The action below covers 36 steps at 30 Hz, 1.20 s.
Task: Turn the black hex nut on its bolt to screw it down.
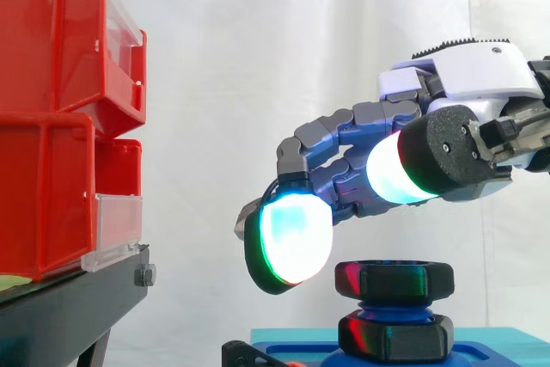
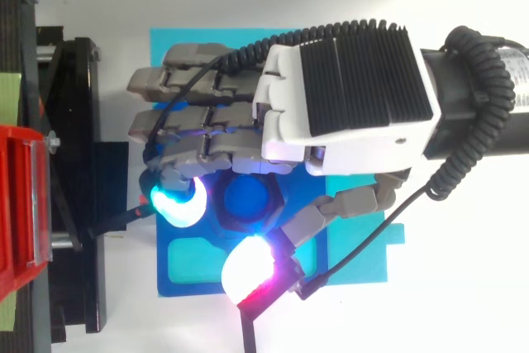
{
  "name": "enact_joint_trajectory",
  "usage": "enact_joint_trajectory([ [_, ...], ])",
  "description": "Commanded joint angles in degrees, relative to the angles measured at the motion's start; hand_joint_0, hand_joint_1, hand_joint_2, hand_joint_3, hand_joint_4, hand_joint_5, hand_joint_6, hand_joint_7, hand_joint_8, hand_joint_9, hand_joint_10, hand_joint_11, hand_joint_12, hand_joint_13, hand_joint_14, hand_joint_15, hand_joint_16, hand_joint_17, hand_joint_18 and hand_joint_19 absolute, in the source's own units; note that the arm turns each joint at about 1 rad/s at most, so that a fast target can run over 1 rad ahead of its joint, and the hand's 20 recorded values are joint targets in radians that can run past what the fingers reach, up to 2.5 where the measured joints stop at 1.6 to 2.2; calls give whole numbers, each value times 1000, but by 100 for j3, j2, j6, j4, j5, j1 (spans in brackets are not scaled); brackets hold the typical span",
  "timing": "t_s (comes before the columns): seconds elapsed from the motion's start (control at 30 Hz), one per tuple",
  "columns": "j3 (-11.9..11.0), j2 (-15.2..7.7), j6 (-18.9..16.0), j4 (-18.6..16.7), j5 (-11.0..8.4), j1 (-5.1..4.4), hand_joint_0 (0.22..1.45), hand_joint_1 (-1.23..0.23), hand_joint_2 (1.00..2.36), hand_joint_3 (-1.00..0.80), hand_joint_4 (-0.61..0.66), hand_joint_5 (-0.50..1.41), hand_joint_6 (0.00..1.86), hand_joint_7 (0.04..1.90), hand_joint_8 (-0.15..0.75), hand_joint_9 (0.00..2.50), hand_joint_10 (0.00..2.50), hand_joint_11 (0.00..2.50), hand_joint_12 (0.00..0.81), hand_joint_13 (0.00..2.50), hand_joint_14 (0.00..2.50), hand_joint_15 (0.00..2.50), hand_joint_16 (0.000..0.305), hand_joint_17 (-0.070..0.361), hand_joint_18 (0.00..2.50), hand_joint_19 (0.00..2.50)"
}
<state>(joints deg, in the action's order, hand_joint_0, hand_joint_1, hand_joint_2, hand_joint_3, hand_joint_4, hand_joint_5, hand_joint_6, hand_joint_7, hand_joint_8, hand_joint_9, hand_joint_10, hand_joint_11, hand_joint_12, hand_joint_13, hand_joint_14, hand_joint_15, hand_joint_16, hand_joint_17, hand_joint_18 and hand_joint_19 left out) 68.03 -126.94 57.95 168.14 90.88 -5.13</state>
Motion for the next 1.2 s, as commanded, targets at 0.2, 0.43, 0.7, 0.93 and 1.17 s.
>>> enact_joint_trajectory([
  [0.2,0,-147,128,-124,-18,-32,479,-458,1000,-500,207,-65,503,1188,220,365,0,0,311,195,0,0,39,87,0,0],
  [0.43,0,-147,155,-115,-18,-32,478,-432,1000,-500,186,-47,502,1297,221,393,0,0,312,214,0,0,39,88,0,0],
  [0.7,0,-138,348,-80,-9,-32,481,-416,1000,-500,176,-33,501,1393,227,442,0,0,309,258,0,0,39,87,0,11],
  [0.93,0,-138,445,-71,0,-32,482,-409,1000,-500,171,-21,521,1433,232,512,0,0,313,308,0,0,39,88,14,39],
  [1.17,0,-138,585,-71,9,-6,484,-404,1000,-500,172,-27,570,1382,237,567,0,0,311,339,0,0,39,87,63,66],
])
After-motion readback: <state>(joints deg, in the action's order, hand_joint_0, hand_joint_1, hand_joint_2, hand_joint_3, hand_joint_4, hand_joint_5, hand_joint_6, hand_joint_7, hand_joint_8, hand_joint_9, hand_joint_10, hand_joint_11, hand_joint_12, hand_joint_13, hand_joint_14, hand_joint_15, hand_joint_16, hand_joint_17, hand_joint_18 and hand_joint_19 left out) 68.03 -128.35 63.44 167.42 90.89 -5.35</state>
